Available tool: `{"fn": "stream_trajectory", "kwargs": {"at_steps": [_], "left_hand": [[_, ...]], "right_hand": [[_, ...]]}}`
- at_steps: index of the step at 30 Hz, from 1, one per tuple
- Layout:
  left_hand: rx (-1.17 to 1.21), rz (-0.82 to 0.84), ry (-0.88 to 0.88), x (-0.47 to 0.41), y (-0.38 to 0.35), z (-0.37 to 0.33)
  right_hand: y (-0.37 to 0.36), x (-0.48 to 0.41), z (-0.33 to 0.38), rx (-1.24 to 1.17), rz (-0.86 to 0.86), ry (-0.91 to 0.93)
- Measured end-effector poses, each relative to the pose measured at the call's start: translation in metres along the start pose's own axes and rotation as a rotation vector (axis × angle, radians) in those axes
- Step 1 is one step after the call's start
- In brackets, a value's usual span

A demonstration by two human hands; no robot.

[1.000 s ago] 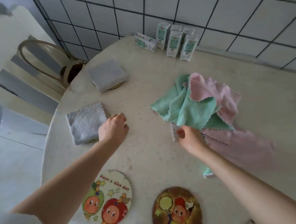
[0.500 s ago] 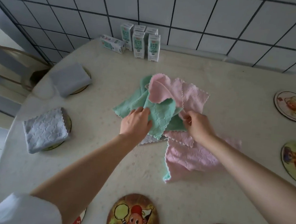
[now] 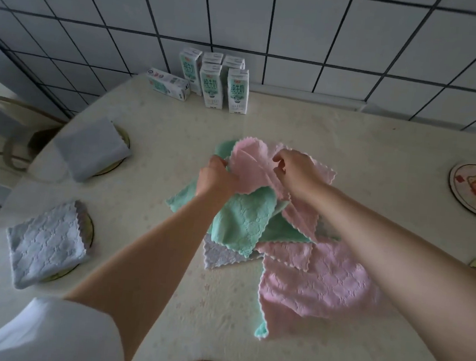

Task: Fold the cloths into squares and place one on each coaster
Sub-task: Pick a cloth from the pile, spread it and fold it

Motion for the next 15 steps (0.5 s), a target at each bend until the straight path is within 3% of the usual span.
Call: {"fn": "stream_trajectory", "kwargs": {"at_steps": [6,12,15], "left_hand": [[0.231,0.215,-0.129,-0.001,0.006,-0.011],[0.245,0.343,-0.192,0.002,0.031,-0.012],[0.173,0.318,-0.215,-0.004,0.045,-0.004]], "right_hand": [[-0.008,-0.042,0.008,0.012,0.078,0.048],[-0.011,-0.068,0.012,0.187,0.079,0.103],[-0.004,-0.071,0.009,0.242,0.066,0.088]]}}
Point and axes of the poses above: each hand's wrist, its own x-axis away from the middle knuckle, its own y-axis out of the back of the hand, z = x × y, the point moved 5 cm from there along -x, towards the middle knuckle, and after that the axes turned 1 degree about x, right-handed, at the moved point
